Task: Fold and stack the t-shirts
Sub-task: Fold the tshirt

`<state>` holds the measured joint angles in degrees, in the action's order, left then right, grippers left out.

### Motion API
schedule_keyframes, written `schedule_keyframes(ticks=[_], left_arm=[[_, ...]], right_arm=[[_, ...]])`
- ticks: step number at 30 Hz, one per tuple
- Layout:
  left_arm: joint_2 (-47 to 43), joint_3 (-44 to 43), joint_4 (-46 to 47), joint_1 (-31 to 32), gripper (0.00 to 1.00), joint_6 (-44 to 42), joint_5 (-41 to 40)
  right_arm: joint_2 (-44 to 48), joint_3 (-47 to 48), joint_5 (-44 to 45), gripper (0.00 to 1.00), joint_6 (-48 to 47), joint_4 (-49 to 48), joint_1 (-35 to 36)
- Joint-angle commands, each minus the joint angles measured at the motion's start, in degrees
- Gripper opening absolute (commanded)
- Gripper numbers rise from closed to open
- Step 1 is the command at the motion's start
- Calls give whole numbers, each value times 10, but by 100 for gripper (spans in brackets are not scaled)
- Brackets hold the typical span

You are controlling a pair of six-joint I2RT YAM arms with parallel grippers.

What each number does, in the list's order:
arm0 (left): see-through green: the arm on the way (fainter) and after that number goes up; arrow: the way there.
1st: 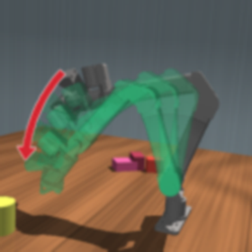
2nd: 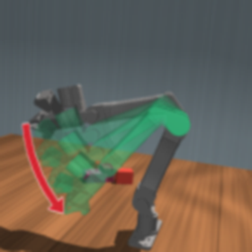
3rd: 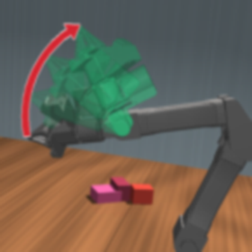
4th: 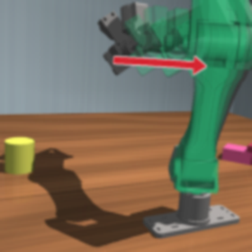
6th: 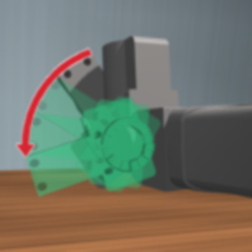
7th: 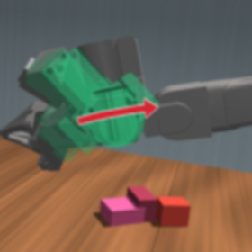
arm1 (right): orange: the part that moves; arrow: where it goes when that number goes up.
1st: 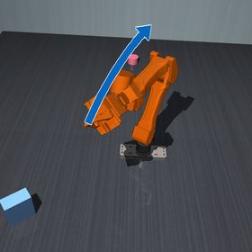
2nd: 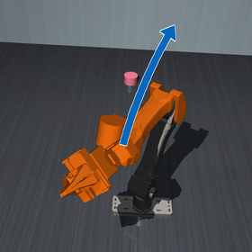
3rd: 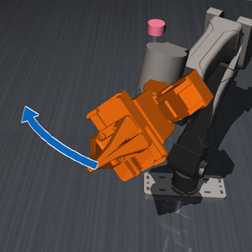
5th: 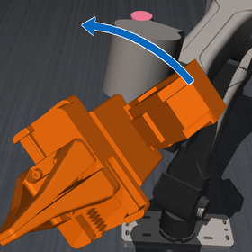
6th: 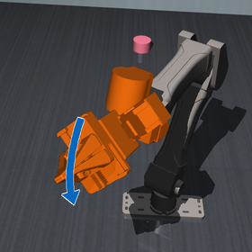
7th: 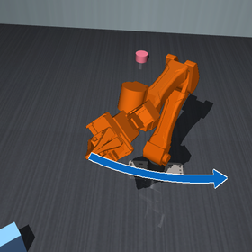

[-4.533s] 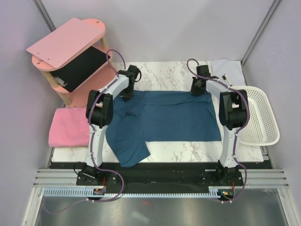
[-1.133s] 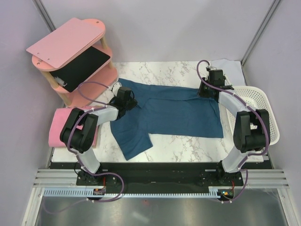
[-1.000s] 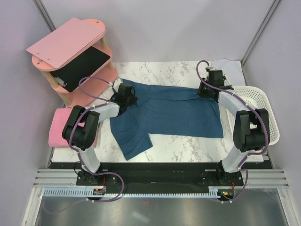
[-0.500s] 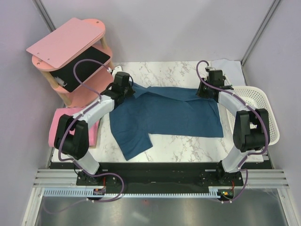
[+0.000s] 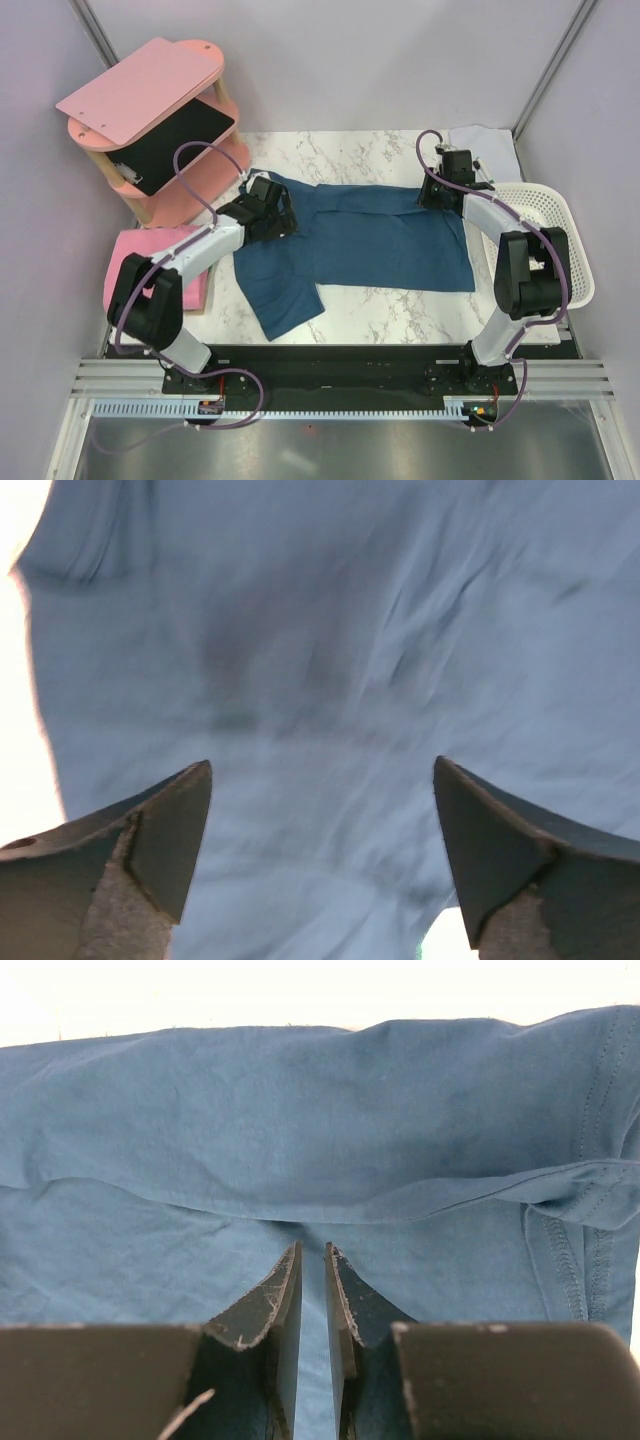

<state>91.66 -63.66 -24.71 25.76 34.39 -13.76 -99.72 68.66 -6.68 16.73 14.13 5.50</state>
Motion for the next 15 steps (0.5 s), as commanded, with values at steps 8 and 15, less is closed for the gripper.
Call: schedule_keyframes(ticks=[8, 15], left_arm=[[-70, 33, -26, 17, 100, -28, -80], [-79, 67, -35, 32, 100, -32, -34]], right_arm=[[-10, 3, 32, 22, 2, 2, -1], [48, -37, 105, 52, 22, 21, -11]])
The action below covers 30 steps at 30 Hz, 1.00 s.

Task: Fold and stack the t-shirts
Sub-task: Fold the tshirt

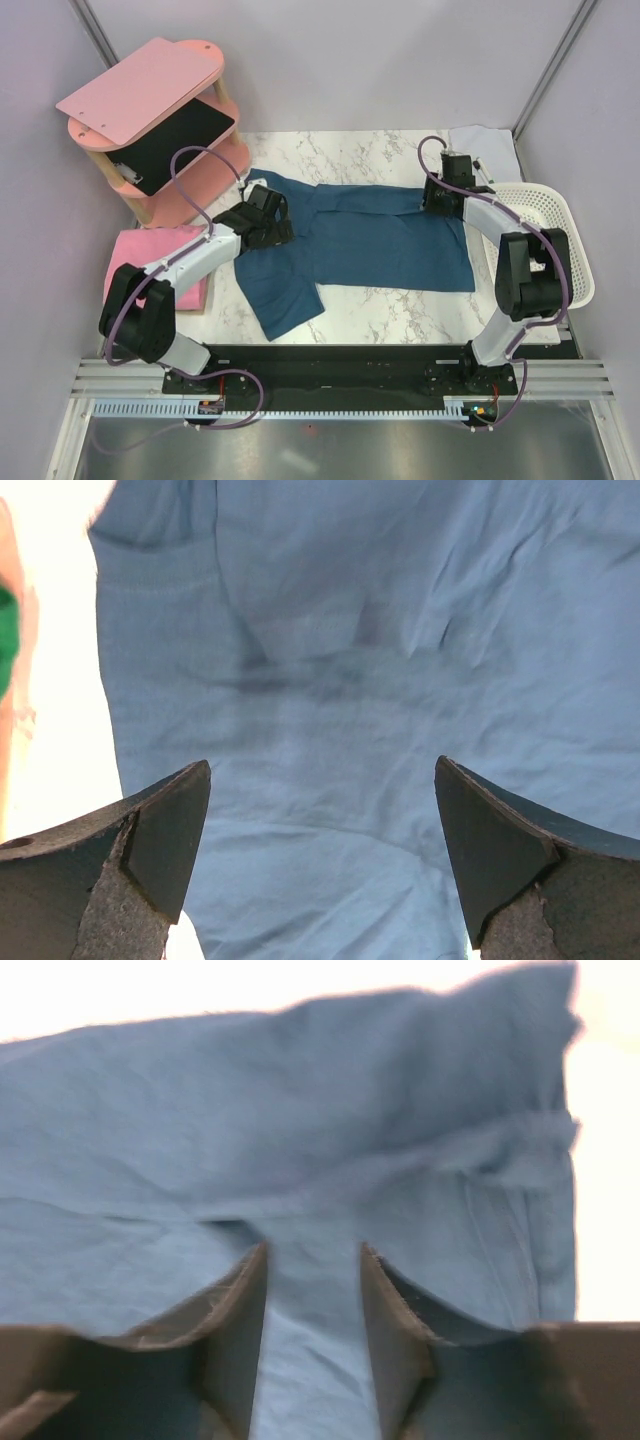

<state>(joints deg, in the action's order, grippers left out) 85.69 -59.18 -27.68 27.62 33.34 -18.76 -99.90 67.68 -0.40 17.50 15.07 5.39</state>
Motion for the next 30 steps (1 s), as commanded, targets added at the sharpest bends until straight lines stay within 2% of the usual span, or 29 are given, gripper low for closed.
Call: schedule_keyframes(ticks=[1, 2, 4, 7, 8, 9, 11, 14, 16, 20, 25, 30], left_arm=[[-37, 39, -6, 24, 100, -22, 20], [-44, 46, -9, 31, 100, -21, 29], [-60, 60, -26, 58, 100, -20, 23], [-69, 79, -39, 84, 100, -14, -4], [-70, 83, -40, 86, 100, -12, -4], [-70, 85, -42, 88, 100, -8, -5], [-67, 89, -41, 94, 100, -6, -7], [-56, 85, -43, 99, 100, -8, -13], [-50, 82, -46, 102, 100, -11, -14], [-47, 88, -46, 108, 100, -3, -14], [-54, 97, -47, 111, 100, 1, -14], [-65, 100, -50, 114, 100, 8, -17]], right_arm=[[57, -42, 48, 57, 16, 11, -11], [60, -47, 52, 62, 17, 9, -13], [60, -51, 73, 63, 24, 9, -15], [52, -46, 54, 56, 32, -11, -20], [45, -41, 41, 40, 31, -20, -20], [39, -34, 31, 30, 34, -37, -20], [17, -10, 17, 0, 40, -49, -20], [-42, 40, 15, 0, 47, -61, -20], [-81, 93, 14, 0, 40, -36, -20], [-134, 118, 28, 0, 32, -22, -20], [-137, 114, 48, 0, 26, 8, -21], [-67, 55, 74, 0, 29, 32, -21]])
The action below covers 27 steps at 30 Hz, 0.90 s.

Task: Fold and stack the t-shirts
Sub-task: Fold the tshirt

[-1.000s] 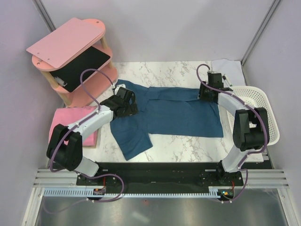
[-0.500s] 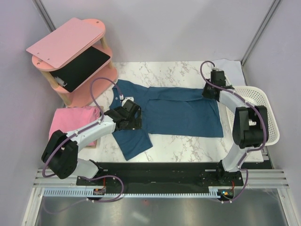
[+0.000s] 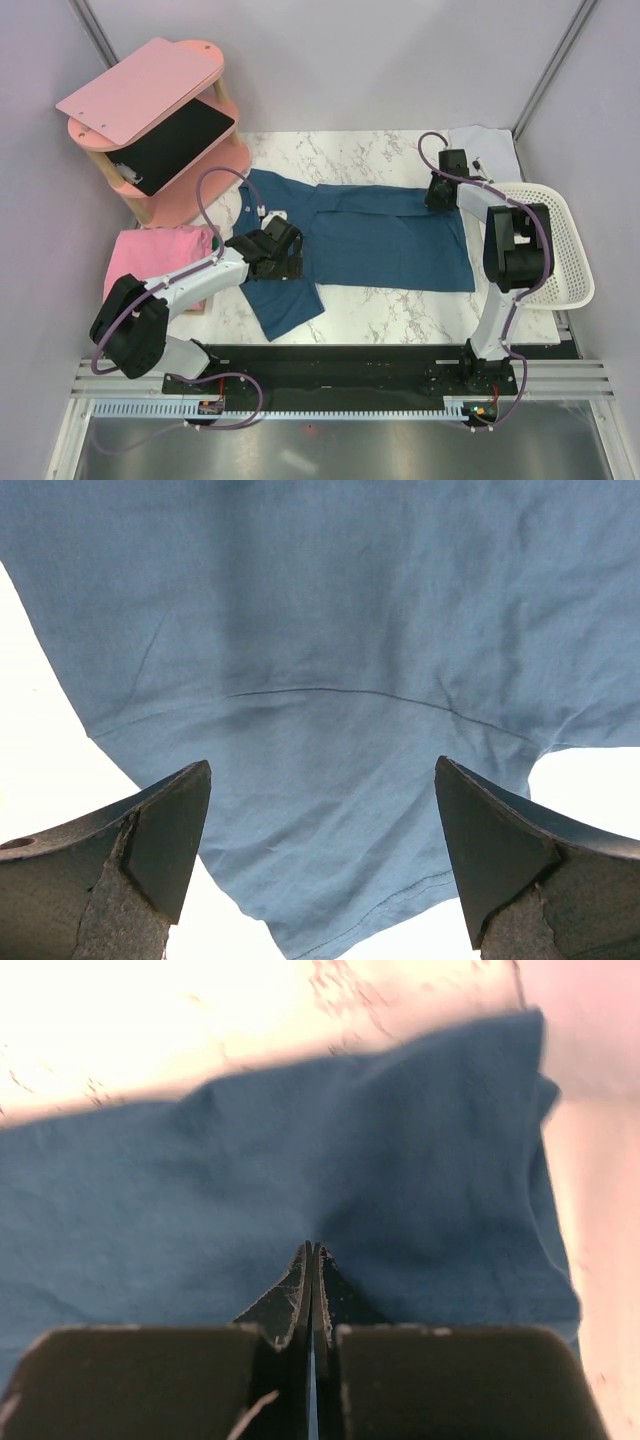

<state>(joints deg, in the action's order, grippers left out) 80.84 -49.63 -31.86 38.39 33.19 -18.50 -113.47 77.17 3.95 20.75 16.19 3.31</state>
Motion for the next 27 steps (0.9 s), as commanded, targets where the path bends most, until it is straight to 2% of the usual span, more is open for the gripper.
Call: schedule_keyframes(ticks=[1, 4, 8, 18, 24, 25, 27], left_arm=[[-17, 6, -7, 7, 100, 11, -19], [-7, 8, -9, 11, 100, 12, -16], [6, 9, -13, 23, 100, 21, -16], [-17, 27, -33, 57, 100, 42, -31], [-52, 53, -42, 88, 100, 48, -31], [-54, 62, -44, 93, 98, 55, -29], [-59, 73, -46, 112, 97, 64, -32]], right_arm=[[93, -52, 39, 0, -4, 21, -1], [118, -78, 69, 0, -2, 31, -1], [106, -80, 100, 0, -5, 59, -1], [29, -53, 86, 0, -5, 124, -1], [153, -126, 34, 1, 0, 86, 0], [172, -136, 34, 4, 1, 82, -1], [234, -170, 34, 14, 11, 76, -1]])
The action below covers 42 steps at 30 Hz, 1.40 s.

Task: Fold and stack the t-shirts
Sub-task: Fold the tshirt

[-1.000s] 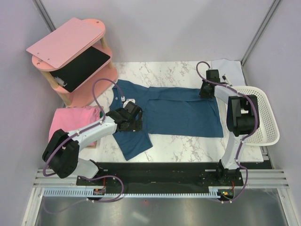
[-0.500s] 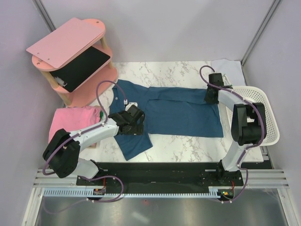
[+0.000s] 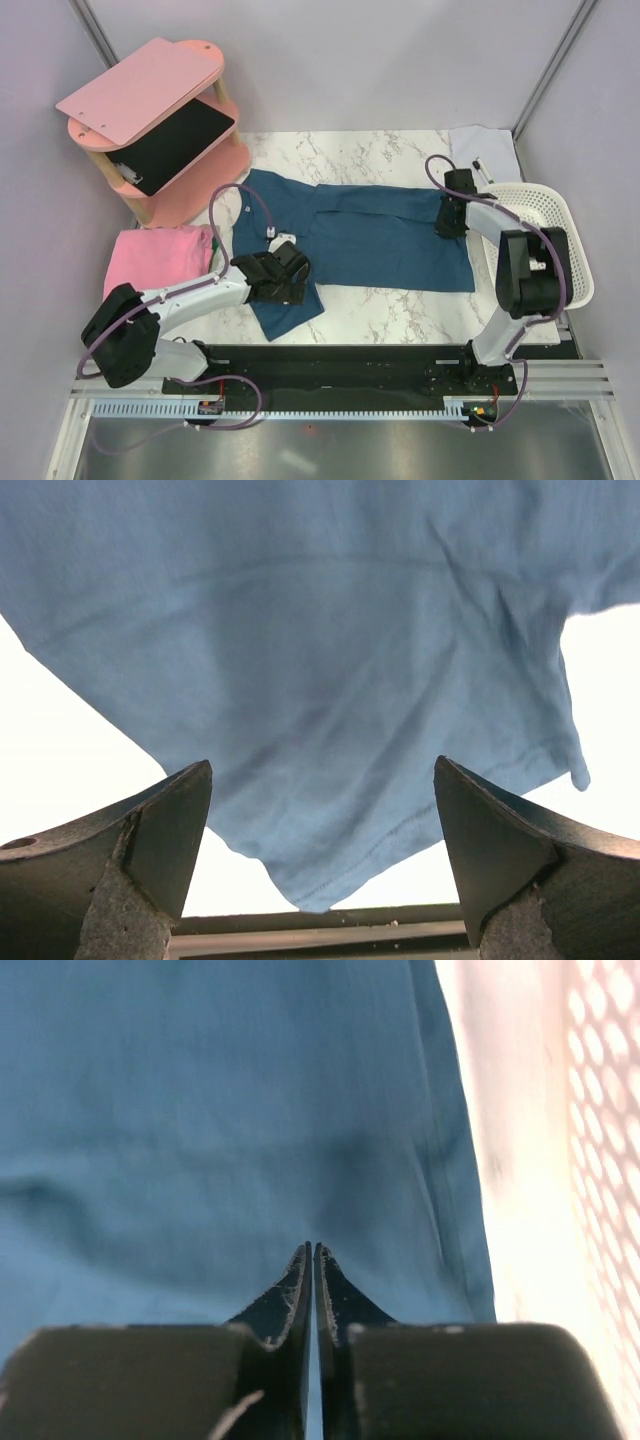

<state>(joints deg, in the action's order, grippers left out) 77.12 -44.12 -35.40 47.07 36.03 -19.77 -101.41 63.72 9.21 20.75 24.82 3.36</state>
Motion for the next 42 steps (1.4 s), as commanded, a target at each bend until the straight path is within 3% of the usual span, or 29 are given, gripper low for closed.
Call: schedule_keyframes(ticks=[1, 5, 9, 12, 16, 19, 23, 28, 31, 33, 34, 36, 37, 42], left_arm=[[-30, 31, -10, 32, 96, 51, -20], [-79, 68, -6, 85, 96, 105, -35], [-172, 133, 0, 101, 97, 189, -36], [-261, 191, -5, 101, 97, 229, -33], [-327, 233, -32, 101, 97, 271, -33], [-299, 218, -40, 100, 97, 273, -25], [-181, 172, -44, 100, 99, 253, -19], [-130, 152, -35, 101, 97, 244, -16], [-145, 159, -29, 102, 84, 244, -14], [-155, 163, -28, 101, 65, 243, -11], [-157, 164, -28, 101, 51, 242, -10], [-163, 166, -27, 101, 35, 242, -9], [-164, 167, -27, 102, 22, 243, -9], [-164, 164, -26, 101, 2, 243, -9]], right_arm=[[135, -47, -25, 17, 14, -13, -2], [249, -111, -26, 37, 33, -19, -1], [370, -144, -12, 48, 45, -6, 0], [409, -160, 12, 60, 44, 29, 1], [411, -199, 29, 64, 44, 60, 4], [377, -199, 51, 62, 57, 76, 28], [280, -171, 76, 60, 84, 113, 72], [294, -208, 40, 58, 129, 90, 86], [324, -238, 2, 57, 149, 81, 86], [344, -263, -10, 57, 171, 81, 87], [371, -272, -16, 57, 179, 82, 87], [402, -296, -23, 56, 208, 89, 86], [432, -303, -24, 52, 218, 93, 87], [496, -313, 12, 52, 251, 158, 87]])
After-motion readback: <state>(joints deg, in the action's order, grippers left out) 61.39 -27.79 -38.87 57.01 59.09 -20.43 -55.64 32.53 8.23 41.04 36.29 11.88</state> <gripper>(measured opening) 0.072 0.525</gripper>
